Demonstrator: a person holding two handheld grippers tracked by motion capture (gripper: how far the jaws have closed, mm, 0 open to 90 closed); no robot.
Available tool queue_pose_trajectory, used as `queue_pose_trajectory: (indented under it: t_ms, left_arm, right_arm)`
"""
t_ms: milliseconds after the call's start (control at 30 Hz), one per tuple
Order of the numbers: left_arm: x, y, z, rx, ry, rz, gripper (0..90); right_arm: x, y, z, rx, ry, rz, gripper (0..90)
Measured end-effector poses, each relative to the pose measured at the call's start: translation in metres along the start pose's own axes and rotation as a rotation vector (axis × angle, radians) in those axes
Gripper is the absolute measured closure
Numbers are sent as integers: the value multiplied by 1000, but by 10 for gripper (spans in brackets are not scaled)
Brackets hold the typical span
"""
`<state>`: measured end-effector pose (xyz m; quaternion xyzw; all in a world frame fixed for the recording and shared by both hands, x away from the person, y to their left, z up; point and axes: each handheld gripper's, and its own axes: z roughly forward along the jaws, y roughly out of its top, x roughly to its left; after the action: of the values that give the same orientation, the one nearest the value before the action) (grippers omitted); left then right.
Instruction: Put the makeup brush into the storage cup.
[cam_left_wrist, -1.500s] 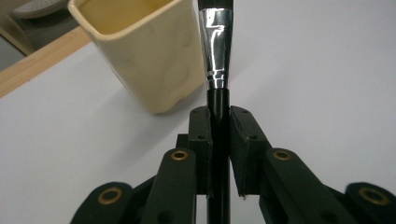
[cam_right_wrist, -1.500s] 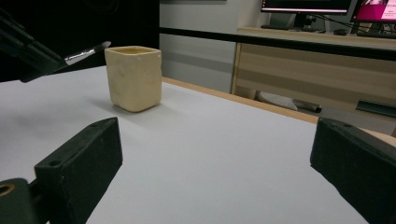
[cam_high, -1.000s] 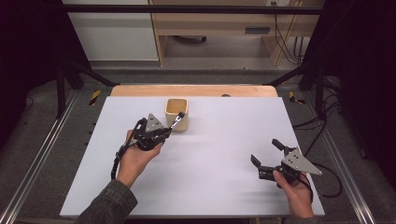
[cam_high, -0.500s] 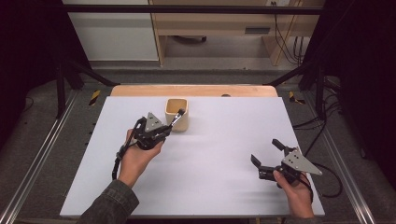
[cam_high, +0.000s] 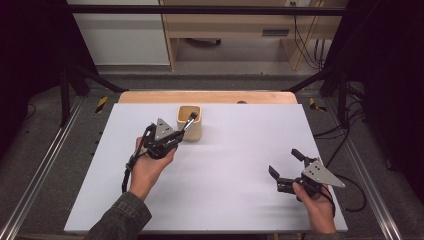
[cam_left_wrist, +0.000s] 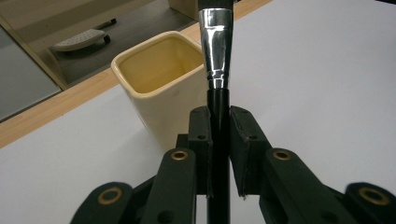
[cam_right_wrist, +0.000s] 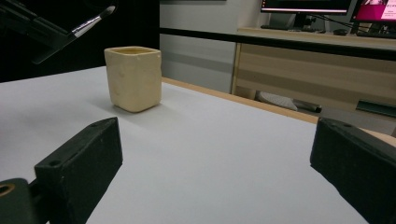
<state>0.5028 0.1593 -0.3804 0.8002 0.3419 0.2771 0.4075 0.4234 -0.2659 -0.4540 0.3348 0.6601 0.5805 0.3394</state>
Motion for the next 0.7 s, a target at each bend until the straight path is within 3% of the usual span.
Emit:
queue_pose_trajectory:
  t_ms: [533,700]
  left_arm:
    - [0,8,6,-39,28,-12,794]
    - [1,11,9,-54,32,-43,793]
  right_arm:
    - [0,0,0,-4,-1,3,28]
    - [0,0,0,-4,0,7,28]
